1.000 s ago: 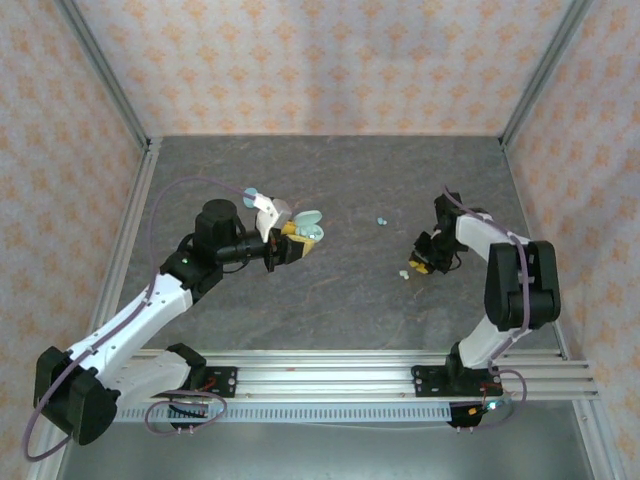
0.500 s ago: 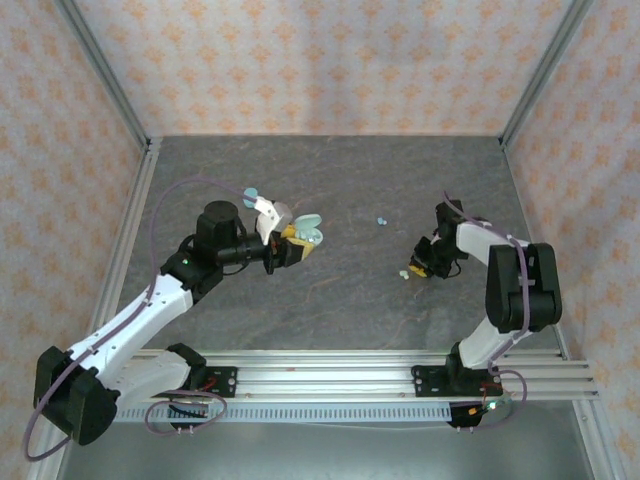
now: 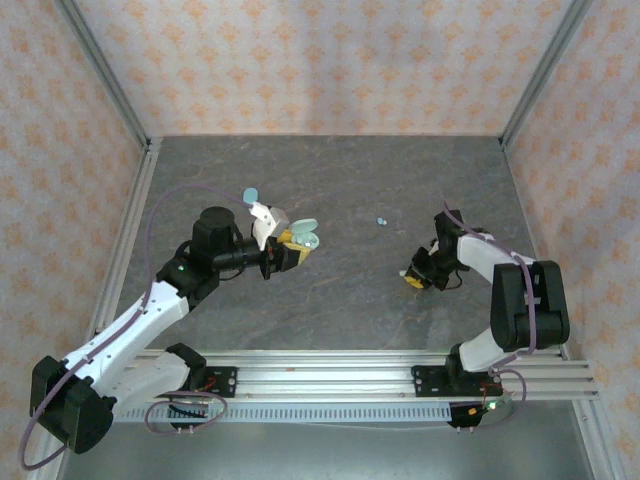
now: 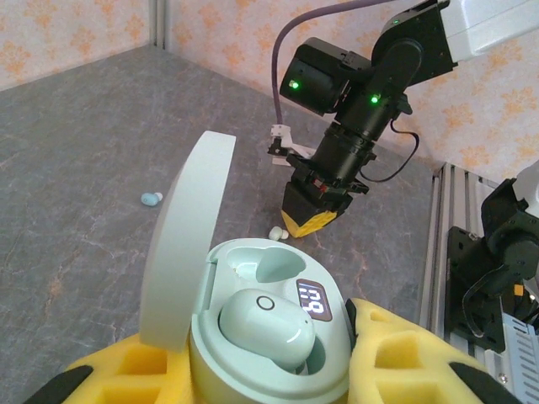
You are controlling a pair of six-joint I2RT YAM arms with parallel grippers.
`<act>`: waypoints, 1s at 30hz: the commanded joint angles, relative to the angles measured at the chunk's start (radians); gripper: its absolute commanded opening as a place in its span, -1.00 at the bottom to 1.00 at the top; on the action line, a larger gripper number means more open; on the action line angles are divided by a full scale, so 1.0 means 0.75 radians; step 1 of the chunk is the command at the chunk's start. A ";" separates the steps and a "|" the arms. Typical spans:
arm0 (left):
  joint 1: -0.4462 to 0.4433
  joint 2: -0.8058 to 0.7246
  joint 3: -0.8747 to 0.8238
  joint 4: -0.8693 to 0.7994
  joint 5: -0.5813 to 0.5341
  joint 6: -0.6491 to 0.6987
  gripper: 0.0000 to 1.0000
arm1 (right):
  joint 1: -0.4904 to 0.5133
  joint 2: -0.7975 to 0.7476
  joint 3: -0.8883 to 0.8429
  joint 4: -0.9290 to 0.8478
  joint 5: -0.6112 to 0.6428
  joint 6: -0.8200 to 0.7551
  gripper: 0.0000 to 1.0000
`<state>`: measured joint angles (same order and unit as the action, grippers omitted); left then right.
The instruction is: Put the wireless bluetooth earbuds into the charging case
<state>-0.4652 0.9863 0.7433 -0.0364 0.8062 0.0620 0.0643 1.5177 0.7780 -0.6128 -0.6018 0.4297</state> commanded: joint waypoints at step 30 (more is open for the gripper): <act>-0.012 -0.086 -0.051 -0.015 -0.069 0.030 -0.83 | -0.015 0.184 0.164 -0.059 0.011 -0.074 -1.00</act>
<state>-0.4652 0.9390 0.7105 -0.0444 0.7753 0.0776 0.0360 1.6543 0.9134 -0.6807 -0.5728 0.3660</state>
